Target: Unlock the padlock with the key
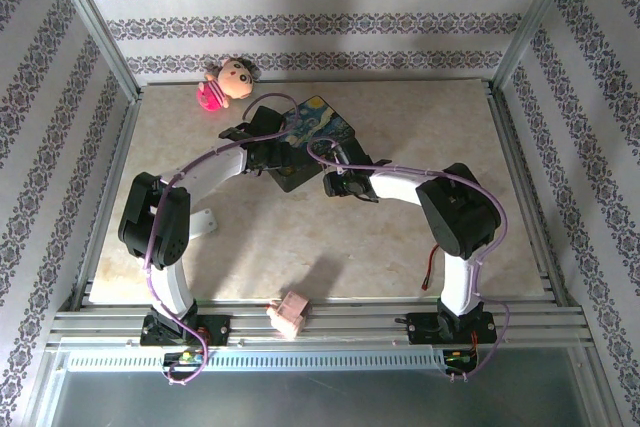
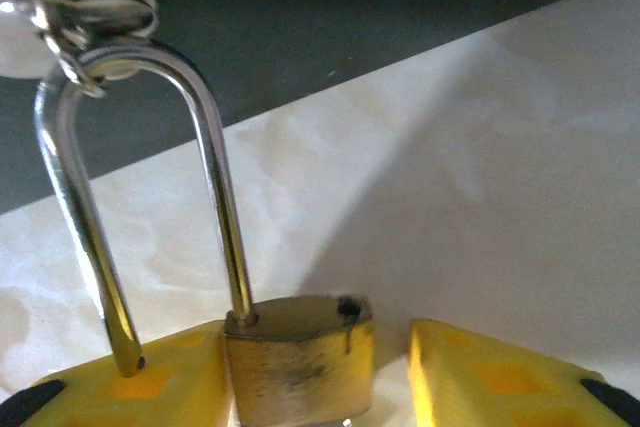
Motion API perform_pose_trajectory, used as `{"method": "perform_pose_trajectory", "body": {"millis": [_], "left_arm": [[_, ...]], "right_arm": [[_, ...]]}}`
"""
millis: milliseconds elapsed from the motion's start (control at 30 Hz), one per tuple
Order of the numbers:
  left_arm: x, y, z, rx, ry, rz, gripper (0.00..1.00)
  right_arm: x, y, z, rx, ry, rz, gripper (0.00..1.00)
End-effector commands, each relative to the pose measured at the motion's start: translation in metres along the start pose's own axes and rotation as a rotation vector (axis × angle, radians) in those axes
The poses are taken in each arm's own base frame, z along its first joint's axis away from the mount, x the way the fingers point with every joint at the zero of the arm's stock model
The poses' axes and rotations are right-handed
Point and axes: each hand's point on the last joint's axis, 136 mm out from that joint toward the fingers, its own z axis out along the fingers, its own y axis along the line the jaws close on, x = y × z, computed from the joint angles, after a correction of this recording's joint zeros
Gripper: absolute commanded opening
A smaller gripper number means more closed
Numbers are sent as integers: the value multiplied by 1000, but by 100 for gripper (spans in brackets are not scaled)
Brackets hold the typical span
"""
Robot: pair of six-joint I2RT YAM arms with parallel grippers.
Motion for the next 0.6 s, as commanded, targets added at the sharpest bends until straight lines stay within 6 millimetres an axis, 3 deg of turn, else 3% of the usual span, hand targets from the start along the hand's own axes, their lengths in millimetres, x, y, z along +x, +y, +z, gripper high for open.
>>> {"method": "perform_pose_trajectory", "body": {"millis": [0, 100, 367, 567], "left_arm": [[8, 19, 2, -65, 32, 6, 99], [9, 19, 1, -60, 34, 1, 99], [8, 16, -9, -18, 22, -26, 99], [-14, 14, -27, 11, -90, -50, 99]], "right_arm": [[10, -9, 4, 12, 20, 8, 35], [12, -7, 5, -4, 24, 12, 26], [10, -3, 5, -34, 11, 24, 16], [3, 2, -2, -53, -16, 63, 4]]}}
